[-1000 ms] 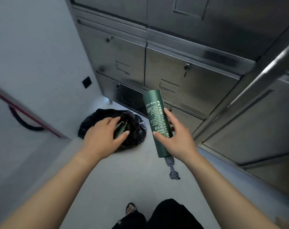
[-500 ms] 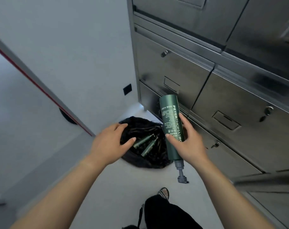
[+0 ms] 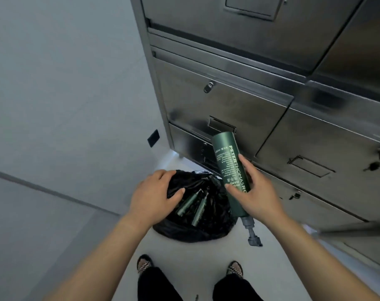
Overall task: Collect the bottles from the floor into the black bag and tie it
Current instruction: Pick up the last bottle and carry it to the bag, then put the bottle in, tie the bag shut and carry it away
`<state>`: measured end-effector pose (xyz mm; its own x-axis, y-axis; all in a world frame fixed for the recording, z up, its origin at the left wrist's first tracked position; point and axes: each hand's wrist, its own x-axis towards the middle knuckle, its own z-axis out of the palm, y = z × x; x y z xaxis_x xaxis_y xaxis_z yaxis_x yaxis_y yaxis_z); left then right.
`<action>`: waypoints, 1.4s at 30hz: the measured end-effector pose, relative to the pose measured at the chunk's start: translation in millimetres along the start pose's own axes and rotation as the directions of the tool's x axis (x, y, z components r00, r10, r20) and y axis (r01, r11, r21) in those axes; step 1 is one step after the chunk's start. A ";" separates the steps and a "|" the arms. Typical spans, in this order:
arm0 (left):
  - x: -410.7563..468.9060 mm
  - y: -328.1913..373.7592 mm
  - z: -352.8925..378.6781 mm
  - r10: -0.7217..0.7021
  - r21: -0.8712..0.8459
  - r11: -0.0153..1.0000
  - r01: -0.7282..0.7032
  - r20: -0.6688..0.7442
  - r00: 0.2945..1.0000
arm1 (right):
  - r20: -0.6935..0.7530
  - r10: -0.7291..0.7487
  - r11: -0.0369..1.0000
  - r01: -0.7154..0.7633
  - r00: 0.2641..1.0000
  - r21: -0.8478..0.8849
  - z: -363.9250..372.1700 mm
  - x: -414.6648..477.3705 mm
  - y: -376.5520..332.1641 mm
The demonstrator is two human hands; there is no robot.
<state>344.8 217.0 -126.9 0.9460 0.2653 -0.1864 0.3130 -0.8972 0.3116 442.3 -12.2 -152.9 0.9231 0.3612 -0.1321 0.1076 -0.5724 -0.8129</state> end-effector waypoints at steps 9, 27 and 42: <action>79.1 -78.3 9.1 0.327 0.084 0.935 -0.344 0.168 0.930 | -0.217 0.235 0.972 -0.229 0.947 0.053 99.9 -6.5 6.9; 218.0 -222.7 453.9 0.322 -0.063 0.947 -0.316 0.223 0.920 | -0.048 0.292 0.956 -0.293 0.955 -0.015 370.3 114.7 389.1; 276.1 -278.6 627.2 0.388 0.061 0.916 -0.396 0.107 0.915 | -0.033 0.143 0.949 -0.147 0.989 -0.281 456.9 172.0 535.9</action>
<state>465.7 318.8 -849.5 0.9784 -0.1432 -0.1492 -0.0928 -0.9487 0.3023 490.0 79.6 -870.4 0.9406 0.2510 -0.2286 0.0701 -0.8025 -0.5926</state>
